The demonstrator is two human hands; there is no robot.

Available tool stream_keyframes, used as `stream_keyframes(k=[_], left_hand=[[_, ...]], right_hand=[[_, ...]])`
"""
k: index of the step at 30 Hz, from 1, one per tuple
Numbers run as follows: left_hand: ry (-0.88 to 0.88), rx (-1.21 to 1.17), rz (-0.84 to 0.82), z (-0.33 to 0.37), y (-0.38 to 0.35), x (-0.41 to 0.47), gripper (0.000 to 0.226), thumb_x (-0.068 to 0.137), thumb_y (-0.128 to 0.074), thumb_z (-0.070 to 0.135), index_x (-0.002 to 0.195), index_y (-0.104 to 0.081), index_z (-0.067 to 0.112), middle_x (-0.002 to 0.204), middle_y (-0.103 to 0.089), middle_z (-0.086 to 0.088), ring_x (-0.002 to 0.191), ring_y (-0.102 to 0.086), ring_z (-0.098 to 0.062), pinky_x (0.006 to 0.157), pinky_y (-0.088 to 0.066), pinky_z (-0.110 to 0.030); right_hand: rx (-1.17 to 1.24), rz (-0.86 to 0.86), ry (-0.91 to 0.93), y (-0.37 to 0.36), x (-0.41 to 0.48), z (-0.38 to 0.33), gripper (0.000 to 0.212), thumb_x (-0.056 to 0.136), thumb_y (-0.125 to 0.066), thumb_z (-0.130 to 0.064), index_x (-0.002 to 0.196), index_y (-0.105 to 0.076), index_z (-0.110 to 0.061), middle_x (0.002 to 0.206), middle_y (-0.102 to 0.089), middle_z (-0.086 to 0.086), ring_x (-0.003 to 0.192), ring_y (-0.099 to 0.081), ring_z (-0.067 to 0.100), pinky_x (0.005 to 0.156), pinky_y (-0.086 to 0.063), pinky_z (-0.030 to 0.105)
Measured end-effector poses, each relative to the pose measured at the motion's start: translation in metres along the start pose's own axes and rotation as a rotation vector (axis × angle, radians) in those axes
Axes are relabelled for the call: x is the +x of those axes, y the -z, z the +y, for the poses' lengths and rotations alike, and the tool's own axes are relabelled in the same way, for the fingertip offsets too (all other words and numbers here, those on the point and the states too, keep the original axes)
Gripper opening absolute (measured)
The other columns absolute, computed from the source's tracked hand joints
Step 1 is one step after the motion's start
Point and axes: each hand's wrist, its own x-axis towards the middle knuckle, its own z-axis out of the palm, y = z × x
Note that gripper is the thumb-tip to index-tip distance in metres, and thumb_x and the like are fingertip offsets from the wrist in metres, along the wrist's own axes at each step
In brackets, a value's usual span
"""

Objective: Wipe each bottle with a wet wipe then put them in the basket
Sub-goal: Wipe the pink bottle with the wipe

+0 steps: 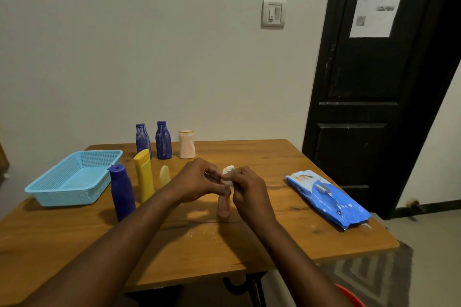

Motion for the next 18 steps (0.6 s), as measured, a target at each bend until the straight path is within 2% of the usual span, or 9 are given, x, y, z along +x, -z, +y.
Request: stream_keyframes(k=[3, 5, 8, 10, 13, 15, 18], left_hand=[[0.006, -0.011, 0.016, -0.001, -0.001, -0.002, 0.020, 0.072, -0.089, 0.028, 0.090, -0.081, 0.024, 0.084, -0.076, 0.004, 0.082, -0.071, -0.014, 0.080, -0.059, -0.045], [0.023, -0.032, 0.028, -0.002, -0.001, -0.003, 0.024, 0.071, -0.089, 0.028, 0.093, -0.081, 0.024, 0.086, -0.077, 0.006, 0.084, -0.071, -0.013, 0.081, -0.060, -0.044], [0.033, -0.051, 0.041, -0.003, -0.003, -0.004, 0.029, 0.069, -0.091, 0.028, 0.096, -0.081, 0.022, 0.090, -0.077, 0.007, 0.087, -0.072, -0.010, 0.083, -0.061, -0.040], [0.043, -0.048, 0.056, -0.001, -0.004, -0.004, 0.029, 0.068, -0.091, 0.027, 0.095, -0.080, 0.021, 0.089, -0.077, 0.007, 0.086, -0.072, -0.008, 0.082, -0.061, -0.035], [0.043, -0.049, 0.049, 0.000, -0.004, -0.004, 0.029, 0.070, -0.091, 0.025, 0.096, -0.080, 0.020, 0.090, -0.077, 0.008, 0.086, -0.072, -0.005, 0.081, -0.060, -0.029], [0.040, -0.043, 0.050, 0.000, -0.003, -0.005, 0.029, 0.070, -0.090, 0.025, 0.097, -0.080, 0.020, 0.090, -0.077, 0.009, 0.086, -0.072, -0.004, 0.080, -0.060, -0.025], [0.036, -0.041, 0.042, -0.002, -0.002, -0.004, 0.028, 0.072, -0.089, 0.023, 0.098, -0.080, 0.021, 0.091, -0.077, 0.010, 0.087, -0.071, -0.003, 0.078, -0.059, -0.023]], right_hand=[[0.130, 0.032, -0.090, 0.000, 0.004, -0.001, 0.026, 0.090, -0.063, 0.001, 0.103, -0.078, -0.017, 0.097, -0.070, -0.008, 0.092, -0.063, 0.001, 0.074, -0.052, 0.017], [0.236, 0.049, -0.197, -0.003, 0.006, -0.001, 0.026, 0.093, -0.060, 0.000, 0.100, -0.079, -0.017, 0.094, -0.074, -0.009, 0.090, -0.067, 0.001, 0.075, -0.055, 0.018], [0.307, -0.002, -0.348, -0.008, 0.001, 0.010, 0.019, 0.097, -0.061, -0.009, 0.099, -0.079, -0.016, 0.090, -0.077, -0.003, 0.088, -0.071, 0.012, 0.081, -0.061, 0.041], [0.290, -0.091, -0.415, -0.010, -0.011, 0.014, 0.019, 0.099, -0.060, -0.016, 0.094, -0.078, -0.018, 0.089, -0.076, 0.000, 0.089, -0.070, 0.016, 0.084, -0.059, 0.048], [0.296, -0.131, -0.439, -0.011, -0.026, 0.011, 0.022, 0.101, -0.057, -0.018, 0.096, -0.078, -0.021, 0.091, -0.077, -0.003, 0.088, -0.069, 0.007, 0.081, -0.058, 0.032], [0.240, -0.117, -0.441, -0.012, -0.030, 0.005, 0.021, 0.101, -0.056, -0.017, 0.098, -0.076, -0.022, 0.089, -0.075, -0.005, 0.084, -0.068, 0.004, 0.075, -0.056, 0.028], [0.244, -0.043, -0.443, -0.014, -0.041, -0.001, 0.016, 0.100, -0.060, -0.022, 0.096, -0.075, -0.028, 0.088, -0.075, -0.009, 0.085, -0.068, 0.002, 0.074, -0.057, 0.022]])
